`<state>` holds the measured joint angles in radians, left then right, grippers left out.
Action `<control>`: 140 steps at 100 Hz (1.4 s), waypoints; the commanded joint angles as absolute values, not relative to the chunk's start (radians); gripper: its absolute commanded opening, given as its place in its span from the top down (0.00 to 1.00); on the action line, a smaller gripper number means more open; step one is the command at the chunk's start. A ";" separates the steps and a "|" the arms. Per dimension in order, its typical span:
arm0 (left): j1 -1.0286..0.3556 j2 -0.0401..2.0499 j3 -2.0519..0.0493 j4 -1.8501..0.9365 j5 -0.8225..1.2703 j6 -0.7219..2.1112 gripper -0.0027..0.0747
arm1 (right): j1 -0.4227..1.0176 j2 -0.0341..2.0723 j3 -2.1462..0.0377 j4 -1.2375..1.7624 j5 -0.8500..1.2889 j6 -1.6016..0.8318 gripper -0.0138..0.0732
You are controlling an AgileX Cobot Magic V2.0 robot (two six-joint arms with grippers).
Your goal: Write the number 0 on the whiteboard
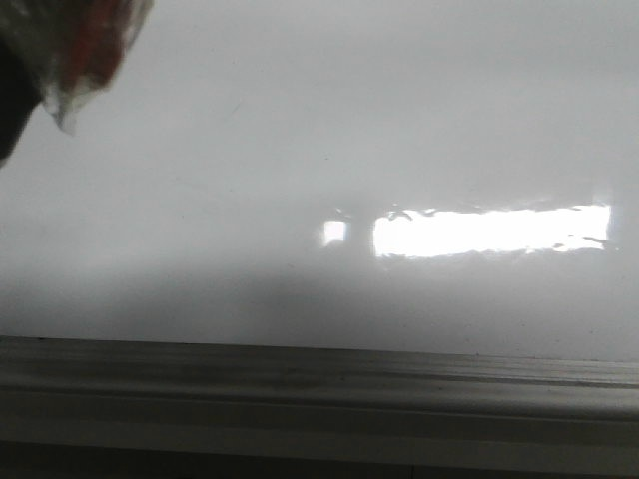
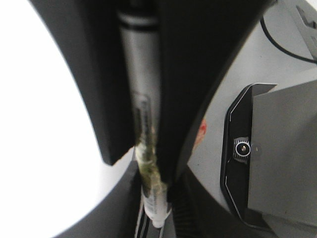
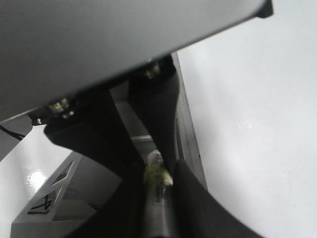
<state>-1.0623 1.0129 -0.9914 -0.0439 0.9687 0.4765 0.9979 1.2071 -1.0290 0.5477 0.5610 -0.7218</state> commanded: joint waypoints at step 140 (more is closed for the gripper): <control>-0.836 0.243 -0.581 0.267 0.478 -0.405 0.99 | 0.647 0.655 -0.539 0.497 0.044 -0.684 0.89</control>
<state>-0.8393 0.2328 -0.5541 0.2548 0.5645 -0.3952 0.6523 0.6280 -0.4885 0.5170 0.1389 -0.6817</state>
